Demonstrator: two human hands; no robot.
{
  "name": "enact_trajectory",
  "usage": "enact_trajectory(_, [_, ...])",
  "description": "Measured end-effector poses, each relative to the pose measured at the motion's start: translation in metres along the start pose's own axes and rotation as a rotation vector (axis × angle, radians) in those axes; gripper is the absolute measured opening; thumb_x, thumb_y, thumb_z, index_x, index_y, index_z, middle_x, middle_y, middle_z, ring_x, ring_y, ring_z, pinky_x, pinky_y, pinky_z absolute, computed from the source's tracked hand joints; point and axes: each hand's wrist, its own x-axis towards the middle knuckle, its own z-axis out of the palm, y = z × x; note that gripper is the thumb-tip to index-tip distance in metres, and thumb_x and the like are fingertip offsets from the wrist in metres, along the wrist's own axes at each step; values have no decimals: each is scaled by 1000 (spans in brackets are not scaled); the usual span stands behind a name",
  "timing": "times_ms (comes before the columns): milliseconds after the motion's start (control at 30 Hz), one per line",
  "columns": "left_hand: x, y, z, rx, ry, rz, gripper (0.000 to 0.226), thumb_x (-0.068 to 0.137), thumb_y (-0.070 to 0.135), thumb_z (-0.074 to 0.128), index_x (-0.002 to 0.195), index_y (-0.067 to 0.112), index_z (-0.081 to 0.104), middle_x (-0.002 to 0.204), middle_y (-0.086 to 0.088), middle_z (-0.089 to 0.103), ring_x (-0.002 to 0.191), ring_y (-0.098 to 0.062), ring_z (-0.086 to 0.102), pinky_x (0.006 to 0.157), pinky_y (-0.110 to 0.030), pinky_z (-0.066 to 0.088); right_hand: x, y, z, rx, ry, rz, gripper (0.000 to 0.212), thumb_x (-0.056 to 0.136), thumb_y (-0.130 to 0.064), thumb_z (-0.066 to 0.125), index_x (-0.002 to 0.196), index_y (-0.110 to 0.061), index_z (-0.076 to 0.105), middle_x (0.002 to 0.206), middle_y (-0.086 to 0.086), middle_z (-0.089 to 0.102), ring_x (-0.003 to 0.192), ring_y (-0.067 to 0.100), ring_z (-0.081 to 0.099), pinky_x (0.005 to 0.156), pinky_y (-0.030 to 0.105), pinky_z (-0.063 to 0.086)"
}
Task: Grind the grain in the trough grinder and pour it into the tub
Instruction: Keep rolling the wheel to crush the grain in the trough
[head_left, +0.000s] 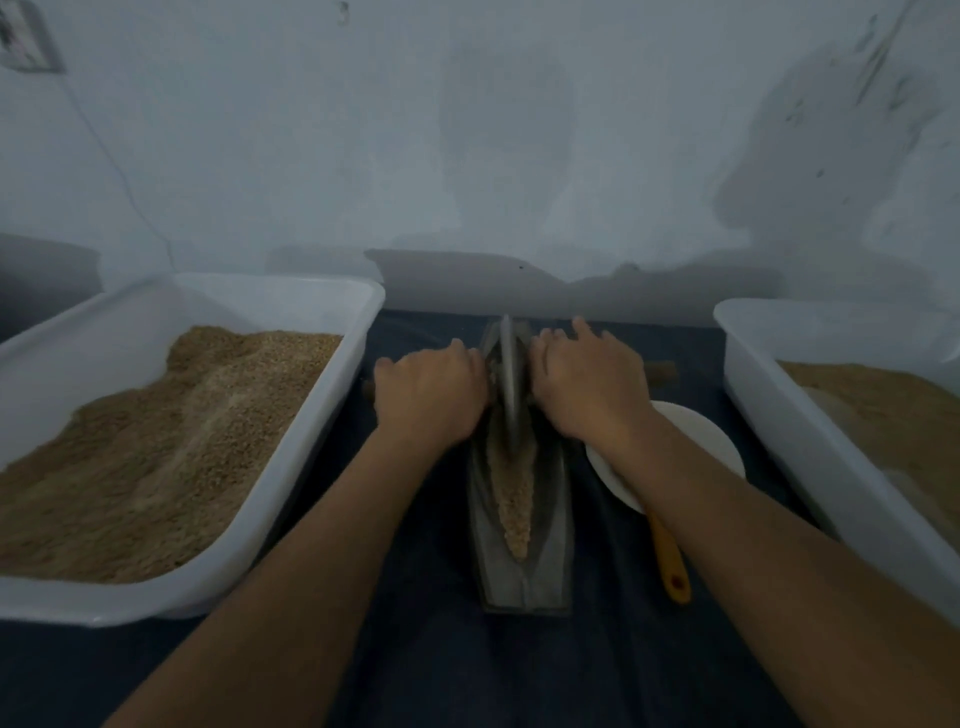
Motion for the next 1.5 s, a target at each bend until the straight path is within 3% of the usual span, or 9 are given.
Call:
enact_trajectory(233, [-101, -20, -15, -210, 130, 102, 59, 107, 45, 18, 144, 20, 57, 145, 4, 60, 132, -16, 57, 105, -54, 46, -104, 1, -6, 86, 294, -195, 55, 111, -42, 21, 146, -17, 53, 147, 2, 56, 144, 22, 44, 113, 45, 43])
enact_trajectory(400, [-30, -5, -2, 38, 65, 68, 41, 107, 35, 22, 105, 24, 61, 120, 3, 70, 97, -24, 66, 82, -39, 42, -30, 1, 1, 44, 35, -60, 65, 107, -39, 6, 152, -14, 45, 156, 3, 47, 154, 24, 25, 123, 45, 25])
enact_trajectory(567, [33, 7, 1, 41, 28, 14, 35, 103, 21, 31, 70, 19, 42, 86, -3, 65, 58, -21, 40, 70, -37, 31, 23, 5, 6, 90, -65, 107, 53, 109, -30, 14, 127, -9, 60, 142, 8, 59, 150, 30, 29, 118, 50, 28])
enact_trajectory(733, [-45, -3, -3, -51, 197, 55, 47, 105, 34, 14, 104, 25, 61, 83, 5, 66, 65, -19, 52, 67, -36, 35, -60, 2, -1, 94, 64, -32, 60, 109, -42, 11, 153, -15, 43, 157, 3, 45, 150, 23, 33, 120, 42, 30])
enact_trajectory(867, [-105, -20, -5, -234, 322, 157, 46, 109, 41, 25, 139, 23, 55, 113, 9, 73, 103, -14, 68, 91, -45, 53, -111, -3, -11, 122, 247, -142, 57, 109, -45, 19, 151, -18, 47, 153, 0, 50, 146, 18, 41, 119, 44, 36])
enact_trajectory(1033, [-41, -10, 4, -80, 133, 73, 56, 107, 42, 20, 148, 20, 53, 130, 2, 70, 134, -23, 56, 117, -57, 30, -49, 0, -1, 89, 55, -74, 64, 108, -45, 7, 158, -16, 35, 161, 1, 39, 153, 23, 26, 124, 44, 23])
enact_trajectory(1133, [23, 0, 6, 23, 52, -9, 44, 105, 35, 27, 114, 20, 66, 106, -6, 75, 105, -31, 66, 110, -51, 33, 15, 7, 9, 179, -18, 105, 57, 109, -38, 16, 151, -11, 44, 157, 9, 45, 153, 28, 25, 122, 47, 23])
enact_trajectory(1267, [34, 11, -3, 20, 81, 43, 34, 103, 28, 28, 70, 23, 36, 81, -3, 66, 60, -24, 45, 73, -39, 32, 31, 10, 10, 120, -88, 132, 52, 109, -34, 17, 138, -11, 54, 149, 9, 53, 150, 29, 29, 119, 49, 25])
enact_trajectory(1500, [-85, -17, -6, -159, 270, 193, 47, 108, 37, 27, 132, 18, 63, 95, 6, 74, 79, -18, 68, 82, -41, 53, -99, 2, -8, 138, 177, -118, 61, 110, -47, 13, 154, -15, 42, 157, 2, 46, 148, 19, 37, 121, 40, 30])
